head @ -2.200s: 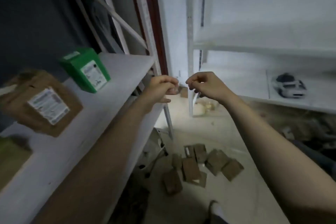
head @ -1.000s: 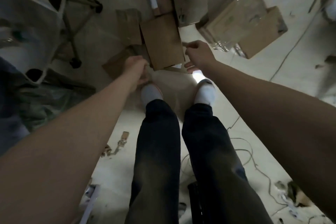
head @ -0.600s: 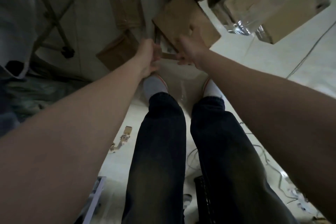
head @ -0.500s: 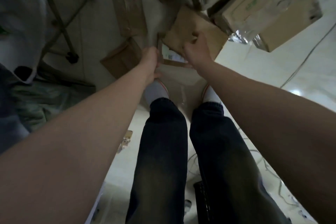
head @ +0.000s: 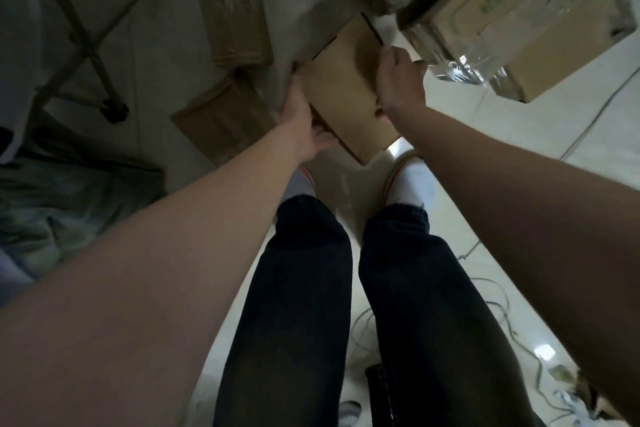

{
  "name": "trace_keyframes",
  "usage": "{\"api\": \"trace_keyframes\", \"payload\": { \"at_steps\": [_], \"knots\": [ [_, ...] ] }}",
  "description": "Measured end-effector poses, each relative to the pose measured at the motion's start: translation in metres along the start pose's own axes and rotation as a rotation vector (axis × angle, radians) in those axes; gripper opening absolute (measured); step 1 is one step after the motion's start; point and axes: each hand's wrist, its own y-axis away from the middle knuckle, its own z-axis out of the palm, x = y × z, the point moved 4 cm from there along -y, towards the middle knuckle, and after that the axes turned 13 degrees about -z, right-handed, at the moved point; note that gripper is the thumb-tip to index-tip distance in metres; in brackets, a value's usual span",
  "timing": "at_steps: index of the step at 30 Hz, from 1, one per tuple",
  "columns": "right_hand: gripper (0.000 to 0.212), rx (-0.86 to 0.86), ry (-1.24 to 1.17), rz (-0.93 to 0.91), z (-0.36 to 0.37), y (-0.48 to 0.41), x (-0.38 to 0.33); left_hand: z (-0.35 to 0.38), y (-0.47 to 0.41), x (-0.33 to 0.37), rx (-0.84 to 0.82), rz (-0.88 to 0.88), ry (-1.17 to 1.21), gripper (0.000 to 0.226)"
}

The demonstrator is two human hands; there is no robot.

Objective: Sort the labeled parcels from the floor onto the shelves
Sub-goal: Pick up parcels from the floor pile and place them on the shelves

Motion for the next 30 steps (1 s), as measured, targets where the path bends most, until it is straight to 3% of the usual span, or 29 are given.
{"api": "trace_keyframes", "payload": {
  "at_steps": [2,4,6,8,11,15,22,26,28,30],
  "knots": [
    [0.071,0.051,-0.133,-0.004,-0.003,0.024,-0.004,-0.013,0.012,-0.008,-0.048,0.009,0.183,0.074],
    [0.075,0.132,-0.343,0.104,-0.012,0.053,-0.010,-0.023,0.035,-0.015,-0.013,0.035,0.282,0.059],
    [0.048,0.168,-0.505,0.174,-0.025,0.087,-0.017,-0.028,0.067,-0.024,0.046,0.069,0.290,0.035],
    [0.022,0.159,-0.535,0.153,-0.043,0.120,-0.024,-0.036,0.101,-0.031,0.057,0.116,0.277,0.032],
    [0.043,0.146,-0.556,0.096,-0.074,0.169,-0.037,-0.047,0.157,-0.040,0.070,0.194,0.196,0.035],
    [0.050,0.139,-0.557,-0.051,-0.118,0.226,-0.067,-0.039,0.234,-0.054,0.039,0.292,-0.045,0.040],
    [0.053,0.192,-0.400,-0.288,-0.196,0.314,-0.143,-0.013,0.365,-0.081,0.028,0.538,-0.393,0.034],
    [0.052,0.325,0.023,-0.750,-0.255,0.383,-0.219,-0.006,0.458,-0.092,0.154,0.822,-0.636,0.047],
    [0.058,0.266,0.232,-0.920,-0.280,0.419,-0.263,0.001,0.512,-0.104,0.239,0.924,-0.881,0.047],
    [0.064,0.080,0.416,-0.969,-0.297,0.452,-0.301,0.007,0.568,-0.116,0.302,1.006,-1.066,0.049]
  ]
}}
